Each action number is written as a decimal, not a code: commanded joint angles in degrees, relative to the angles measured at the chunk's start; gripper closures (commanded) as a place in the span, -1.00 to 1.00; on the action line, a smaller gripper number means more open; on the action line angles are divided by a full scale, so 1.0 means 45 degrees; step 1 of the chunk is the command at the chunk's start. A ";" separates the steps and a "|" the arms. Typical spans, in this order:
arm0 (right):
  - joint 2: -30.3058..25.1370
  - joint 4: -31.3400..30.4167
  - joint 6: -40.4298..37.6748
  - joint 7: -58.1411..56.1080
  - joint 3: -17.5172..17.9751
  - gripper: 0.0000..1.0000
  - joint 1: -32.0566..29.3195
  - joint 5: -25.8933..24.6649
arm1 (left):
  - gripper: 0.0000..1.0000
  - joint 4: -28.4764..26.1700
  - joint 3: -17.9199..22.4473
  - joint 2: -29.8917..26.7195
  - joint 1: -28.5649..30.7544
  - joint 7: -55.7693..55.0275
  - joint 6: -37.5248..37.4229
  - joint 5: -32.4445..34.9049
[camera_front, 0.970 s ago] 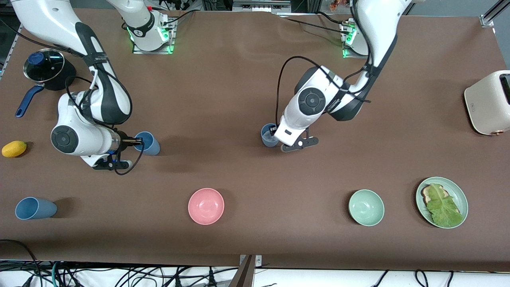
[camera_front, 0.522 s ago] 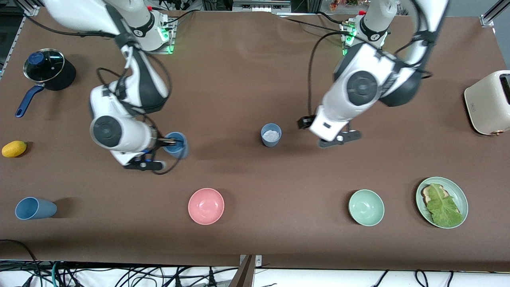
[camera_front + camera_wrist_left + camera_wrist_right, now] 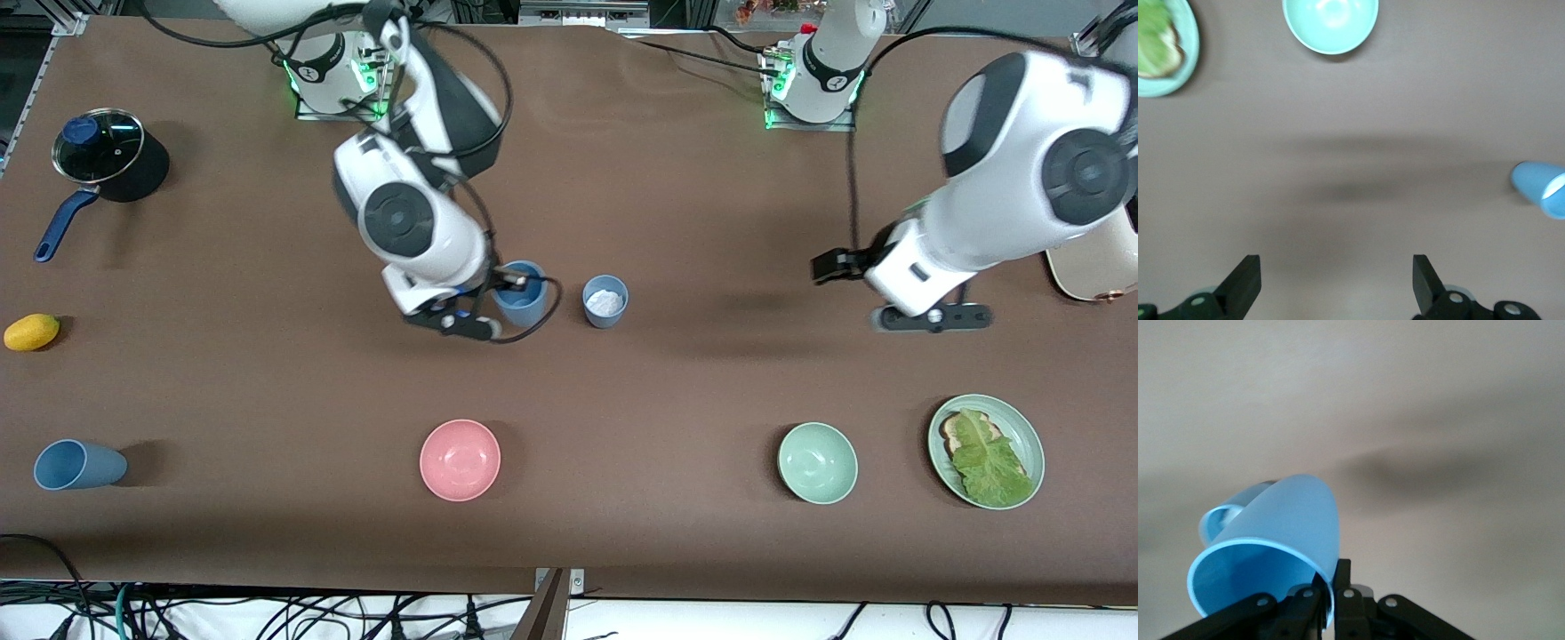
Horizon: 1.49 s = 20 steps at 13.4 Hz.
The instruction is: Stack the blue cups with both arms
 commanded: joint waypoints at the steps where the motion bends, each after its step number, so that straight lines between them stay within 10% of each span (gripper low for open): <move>1: 0.1098 0.1633 -0.0312 0.1899 -0.0130 1.00 0.1142 0.0278 | -1.00 -0.0115 -0.0097 -0.0669 0.0722 0.1807 -0.0410 0.0457; 8: 0.1900 0.1674 0.0606 0.3017 -0.0071 1.00 0.1985 0.0337 | -1.00 -0.3373 0.1055 -0.3266 0.0140 0.2886 0.1812 0.0262; 20: 0.2349 0.1654 0.1309 0.3017 -0.0130 1.00 0.1888 0.0278 | -1.00 -0.2831 0.1681 -0.3191 0.0061 0.2300 0.1796 -0.0363</move>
